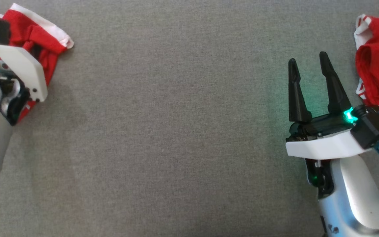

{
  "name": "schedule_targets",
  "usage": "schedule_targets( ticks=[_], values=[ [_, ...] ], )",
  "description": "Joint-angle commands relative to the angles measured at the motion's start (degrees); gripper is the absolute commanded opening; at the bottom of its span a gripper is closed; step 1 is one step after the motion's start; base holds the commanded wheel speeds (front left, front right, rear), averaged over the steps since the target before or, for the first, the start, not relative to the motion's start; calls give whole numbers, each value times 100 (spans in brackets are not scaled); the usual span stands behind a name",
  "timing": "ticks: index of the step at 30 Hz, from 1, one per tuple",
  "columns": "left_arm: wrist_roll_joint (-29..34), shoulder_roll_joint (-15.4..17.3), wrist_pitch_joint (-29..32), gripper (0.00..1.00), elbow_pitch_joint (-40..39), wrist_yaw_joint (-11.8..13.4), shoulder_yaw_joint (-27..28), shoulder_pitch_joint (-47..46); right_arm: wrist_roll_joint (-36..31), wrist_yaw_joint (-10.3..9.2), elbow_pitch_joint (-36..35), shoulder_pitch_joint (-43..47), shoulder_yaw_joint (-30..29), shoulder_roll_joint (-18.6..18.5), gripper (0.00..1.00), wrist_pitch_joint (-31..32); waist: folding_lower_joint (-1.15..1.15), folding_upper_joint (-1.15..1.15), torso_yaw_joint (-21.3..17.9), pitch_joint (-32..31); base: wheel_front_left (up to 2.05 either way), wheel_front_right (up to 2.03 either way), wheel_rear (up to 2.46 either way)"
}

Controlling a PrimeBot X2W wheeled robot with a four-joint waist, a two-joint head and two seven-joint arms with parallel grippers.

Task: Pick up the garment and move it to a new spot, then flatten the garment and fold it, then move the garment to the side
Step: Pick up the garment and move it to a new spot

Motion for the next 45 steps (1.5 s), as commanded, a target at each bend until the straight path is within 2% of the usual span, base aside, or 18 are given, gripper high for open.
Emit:
schedule_targets(
  ticks=[1,9,16,21,28,35,36,37,40,45],
  values=[
    [33,225,-231,0,-73,9,19,-29,-48,-5,-184,-45,83,-8,100,-36,0,0,34,-74,0,0,0],
    [-303,-112,-1555,0,-529,9,-14,26,-1,-5,-16,21,113,-8,100,-36,0,0,122,-579,0,0,0],
    [-497,-581,-2112,0,-1332,9,-254,177,103,-5,154,182,112,-8,100,-36,0,0,182,-1104,0,0,0],
    [-561,-973,-2234,0,-1836,106,-298,225,193,-5,222,245,155,-8,100,-36,0,0,135,-1337,0,0,0],
    [-555,-1525,-2091,0,-2506,489,-438,172,290,-5,170,204,138,-8,100,-36,0,0,-117,-1265,0,0,0],
    [-488,-1994,-2137,0,-2628,793,-489,-33,458,-5,142,96,230,-8,100,-36,0,0,-456,-1050,0,0,0],
    [-435,-2059,-2238,26,-2583,854,-480,-99,482,-5,143,88,247,-8,100,-36,0,0,-499,-1018,0,0,0],
    [-338,-2102,-2359,100,-2519,907,-497,-174,501,-5,144,78,266,-8,100,-36,0,0,-538,-987,0,0,0],
    [-39,-2142,-2797,100,-2195,1125,-501,-331,533,-5,159,70,281,-8,100,-36,0,0,-590,-944,0,0,0],
    [-91,-1961,-3196,100,-1878,959,-296,27,452,-5,192,177,106,-8,100,-36,0,0,-358,-1036,0,0,0]
  ],
)
